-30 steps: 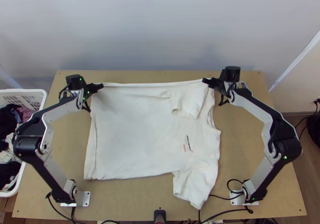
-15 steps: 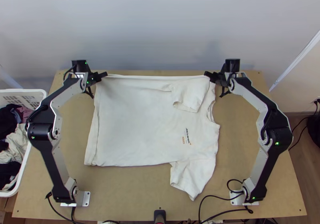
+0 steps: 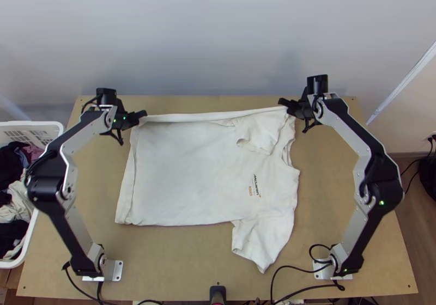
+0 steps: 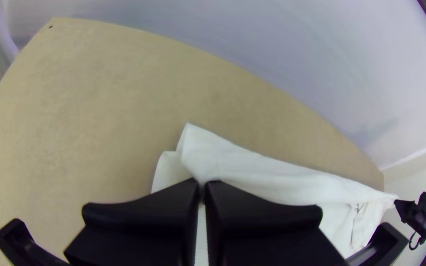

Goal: Fold the t-shirt

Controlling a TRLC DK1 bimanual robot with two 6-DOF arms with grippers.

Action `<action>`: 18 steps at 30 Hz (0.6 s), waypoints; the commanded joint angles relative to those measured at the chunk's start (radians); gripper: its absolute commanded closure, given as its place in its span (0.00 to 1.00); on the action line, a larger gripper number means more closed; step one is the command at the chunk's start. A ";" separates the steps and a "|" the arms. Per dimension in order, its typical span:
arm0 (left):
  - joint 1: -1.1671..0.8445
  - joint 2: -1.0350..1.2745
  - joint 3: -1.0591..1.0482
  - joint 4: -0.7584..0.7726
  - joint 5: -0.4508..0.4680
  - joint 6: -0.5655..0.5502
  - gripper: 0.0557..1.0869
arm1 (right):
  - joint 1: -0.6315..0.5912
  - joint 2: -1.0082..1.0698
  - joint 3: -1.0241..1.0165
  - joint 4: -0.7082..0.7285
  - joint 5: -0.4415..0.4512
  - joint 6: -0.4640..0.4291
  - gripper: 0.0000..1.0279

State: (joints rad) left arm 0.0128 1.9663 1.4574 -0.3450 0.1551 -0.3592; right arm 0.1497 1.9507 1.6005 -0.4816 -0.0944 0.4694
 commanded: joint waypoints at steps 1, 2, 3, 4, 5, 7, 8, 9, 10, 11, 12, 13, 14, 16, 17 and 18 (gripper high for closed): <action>0.012 -0.090 -0.091 0.031 0.015 -0.007 0.96 | 0.011 -0.088 -0.093 -0.003 0.005 -0.012 0.97; 0.015 -0.106 -0.111 0.035 0.017 -0.007 0.96 | 0.014 -0.101 -0.117 -0.003 0.005 -0.012 0.97; 0.016 -0.119 -0.131 0.041 0.018 -0.007 0.96 | 0.017 -0.113 -0.140 -0.003 0.005 -0.014 0.97; 0.021 -0.132 -0.150 0.051 0.023 -0.007 0.96 | 0.019 -0.124 -0.165 -0.003 0.005 -0.014 0.97; 0.024 -0.144 -0.167 0.055 0.029 -0.007 0.96 | 0.024 -0.136 -0.189 -0.003 0.005 -0.014 0.97; 0.026 -0.165 -0.198 0.063 0.029 -0.006 0.96 | 0.031 -0.157 -0.235 0.000 0.005 -0.021 0.97; 0.027 -0.178 -0.215 0.072 0.031 -0.006 0.96 | 0.034 -0.168 -0.260 0.008 0.005 -0.023 0.97; 0.027 -0.188 -0.230 0.080 0.031 -0.006 0.96 | 0.037 -0.180 -0.283 0.015 0.005 -0.023 0.97; 0.027 -0.198 -0.243 0.086 0.031 -0.006 0.96 | 0.040 -0.193 -0.309 0.024 0.005 -0.025 0.97; 0.029 -0.207 -0.253 0.087 0.031 -0.006 0.96 | 0.044 -0.199 -0.330 0.031 0.005 -0.025 0.97; 0.030 -0.215 -0.262 0.089 0.031 -0.006 0.96 | 0.047 -0.207 -0.352 0.037 0.005 -0.025 0.97; 0.030 -0.219 -0.273 0.089 0.031 -0.004 0.96 | 0.051 -0.214 -0.373 0.051 0.005 -0.025 0.97; 0.032 -0.225 -0.285 0.098 0.031 -0.004 0.96 | 0.053 -0.223 -0.399 0.071 0.005 -0.025 0.97; 0.033 -0.241 -0.315 0.109 0.031 -0.004 0.96 | 0.059 -0.237 -0.442 0.100 0.005 -0.025 0.97; 0.033 -0.247 -0.328 0.109 0.031 -0.006 0.96 | 0.060 -0.243 -0.459 0.109 0.005 -0.023 0.97; 0.033 -0.254 -0.345 0.115 0.031 -0.004 0.96 | 0.063 -0.245 -0.471 0.115 0.005 -0.021 0.97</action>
State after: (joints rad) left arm 0.0349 1.7500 1.1675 -0.2424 0.1764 -0.3592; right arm 0.2031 1.7409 1.1778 -0.3862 -0.0944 0.4595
